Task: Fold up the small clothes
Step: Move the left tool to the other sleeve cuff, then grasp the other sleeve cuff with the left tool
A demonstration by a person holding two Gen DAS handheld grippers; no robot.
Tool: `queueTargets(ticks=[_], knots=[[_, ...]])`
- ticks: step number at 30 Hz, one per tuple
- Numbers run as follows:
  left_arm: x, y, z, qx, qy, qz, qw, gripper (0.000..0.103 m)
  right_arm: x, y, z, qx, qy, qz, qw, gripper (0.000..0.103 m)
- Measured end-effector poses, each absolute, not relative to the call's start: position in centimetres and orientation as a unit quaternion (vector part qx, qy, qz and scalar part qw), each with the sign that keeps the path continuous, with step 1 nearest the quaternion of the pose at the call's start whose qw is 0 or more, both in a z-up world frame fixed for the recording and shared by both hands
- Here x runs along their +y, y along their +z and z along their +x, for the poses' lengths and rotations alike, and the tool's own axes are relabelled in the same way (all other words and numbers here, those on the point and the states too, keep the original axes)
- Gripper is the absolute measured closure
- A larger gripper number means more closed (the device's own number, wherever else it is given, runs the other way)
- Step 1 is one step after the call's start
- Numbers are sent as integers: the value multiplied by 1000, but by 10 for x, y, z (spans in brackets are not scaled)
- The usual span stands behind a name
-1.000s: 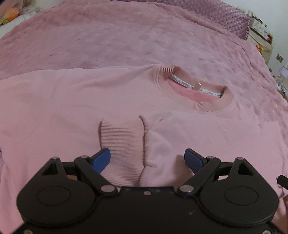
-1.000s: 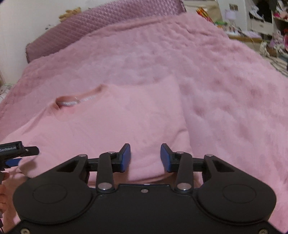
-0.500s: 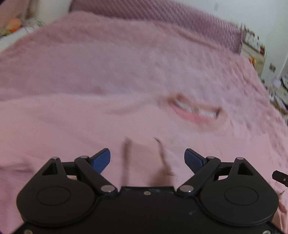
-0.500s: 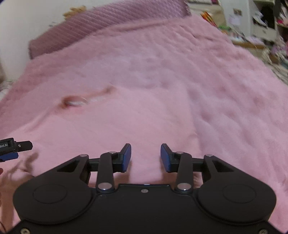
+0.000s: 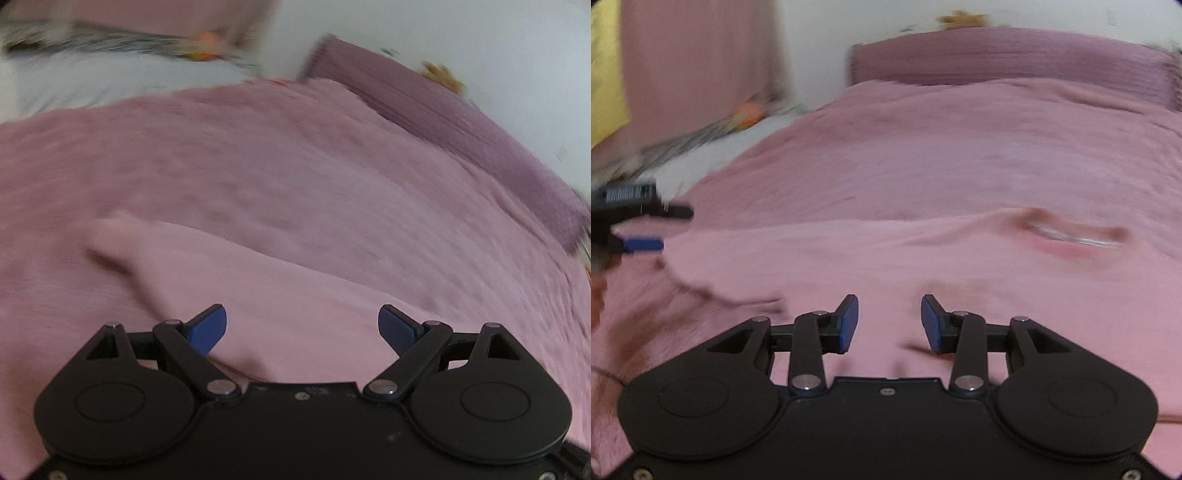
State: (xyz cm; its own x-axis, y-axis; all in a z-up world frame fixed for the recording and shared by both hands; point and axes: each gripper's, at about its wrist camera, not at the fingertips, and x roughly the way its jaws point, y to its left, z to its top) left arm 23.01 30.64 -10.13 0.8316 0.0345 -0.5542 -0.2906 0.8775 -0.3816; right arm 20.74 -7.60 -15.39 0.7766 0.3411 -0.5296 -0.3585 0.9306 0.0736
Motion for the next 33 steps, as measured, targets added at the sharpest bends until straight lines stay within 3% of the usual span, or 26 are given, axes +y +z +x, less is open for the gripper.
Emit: queueTargets(ticks=[11, 23, 24, 26, 27, 33], knots=[[420, -135, 235, 256, 170, -301, 903, 9, -1, -172, 223, 289, 224, -93, 926, 59], [456, -164, 265, 227, 160, -395, 876, 15, 6, -183, 230, 301, 223, -97, 922, 59], [455, -165, 265, 220, 161, -397, 876, 18, 7, -184, 231, 303, 223, -98, 921, 59], [455, -166, 269, 223, 159, -398, 875, 50, 8, -186, 231, 306, 224, -96, 920, 59], [455, -169, 270, 232, 160, -402, 871, 87, 8, -187, 231, 307, 225, -94, 920, 59], [462, -178, 270, 235, 157, -426, 859, 89, 10, -189, 232, 308, 224, -90, 920, 59]])
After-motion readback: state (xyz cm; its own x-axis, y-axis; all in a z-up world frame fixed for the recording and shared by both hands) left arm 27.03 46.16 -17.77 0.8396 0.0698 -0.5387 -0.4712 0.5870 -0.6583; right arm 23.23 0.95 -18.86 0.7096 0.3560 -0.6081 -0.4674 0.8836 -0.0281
